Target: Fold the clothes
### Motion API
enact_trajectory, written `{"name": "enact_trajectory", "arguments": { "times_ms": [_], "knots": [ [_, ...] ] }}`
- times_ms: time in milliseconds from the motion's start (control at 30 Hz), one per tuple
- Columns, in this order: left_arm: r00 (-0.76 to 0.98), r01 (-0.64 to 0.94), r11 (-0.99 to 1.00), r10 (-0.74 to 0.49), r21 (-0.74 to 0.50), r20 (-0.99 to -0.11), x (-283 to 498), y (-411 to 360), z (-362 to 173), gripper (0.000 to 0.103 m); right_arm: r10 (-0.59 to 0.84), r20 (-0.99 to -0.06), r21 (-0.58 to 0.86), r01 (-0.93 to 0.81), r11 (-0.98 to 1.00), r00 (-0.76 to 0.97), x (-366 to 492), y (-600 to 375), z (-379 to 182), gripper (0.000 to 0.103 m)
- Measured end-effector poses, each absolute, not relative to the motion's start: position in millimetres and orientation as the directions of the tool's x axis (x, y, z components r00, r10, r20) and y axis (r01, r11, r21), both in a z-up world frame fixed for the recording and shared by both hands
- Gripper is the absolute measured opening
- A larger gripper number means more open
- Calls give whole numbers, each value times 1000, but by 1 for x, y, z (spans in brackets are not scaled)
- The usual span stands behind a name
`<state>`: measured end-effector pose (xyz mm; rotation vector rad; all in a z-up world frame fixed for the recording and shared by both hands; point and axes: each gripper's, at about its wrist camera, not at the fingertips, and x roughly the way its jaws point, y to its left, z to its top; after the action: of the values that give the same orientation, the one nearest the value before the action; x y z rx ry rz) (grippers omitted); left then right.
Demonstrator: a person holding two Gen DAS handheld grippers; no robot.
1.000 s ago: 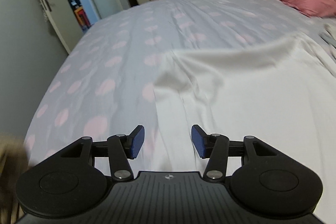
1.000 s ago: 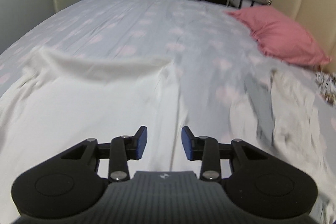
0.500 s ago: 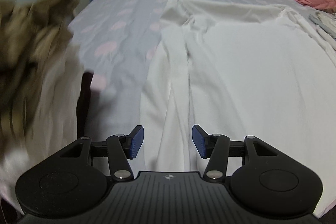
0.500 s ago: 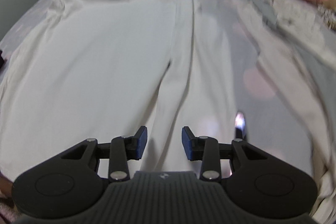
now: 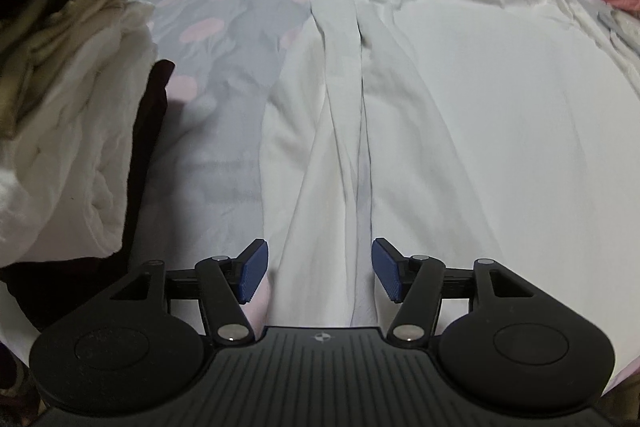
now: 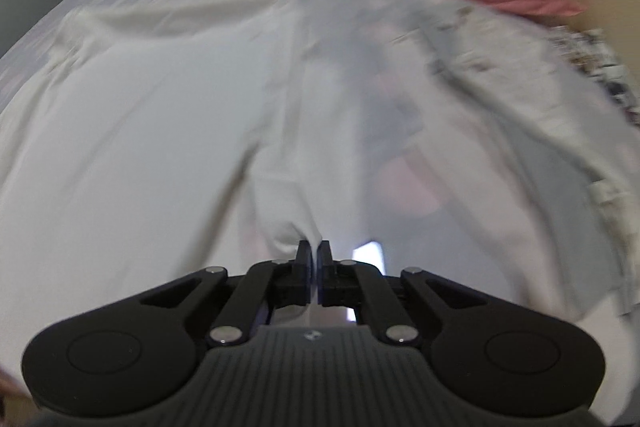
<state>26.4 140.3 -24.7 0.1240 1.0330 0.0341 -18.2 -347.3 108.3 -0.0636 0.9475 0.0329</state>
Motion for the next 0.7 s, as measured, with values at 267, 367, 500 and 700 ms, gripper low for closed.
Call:
{"name": "enact_trajectory", "arguments": {
  "times_ms": [267, 367, 500, 700],
  "knots": [
    [456, -8, 987, 148, 162, -878, 37, 141, -37, 44, -230, -741, -144, 185, 972, 631, 3, -442, 147, 3],
    [430, -4, 988, 142, 155, -892, 40, 141, -42, 26, -252, -733, -137, 227, 964, 631, 5, -459, 144, 3],
    [440, 6, 980, 174, 197, -881, 37, 138, -41, 4, -233, -733, -124, 211, 970, 639, -1, -453, 135, 8],
    [490, -87, 934, 343, 346, -801, 27, 145, -23, 1, -169, -710, -112, 127, 986, 684, -10, -429, 134, 19]
  ]
}}
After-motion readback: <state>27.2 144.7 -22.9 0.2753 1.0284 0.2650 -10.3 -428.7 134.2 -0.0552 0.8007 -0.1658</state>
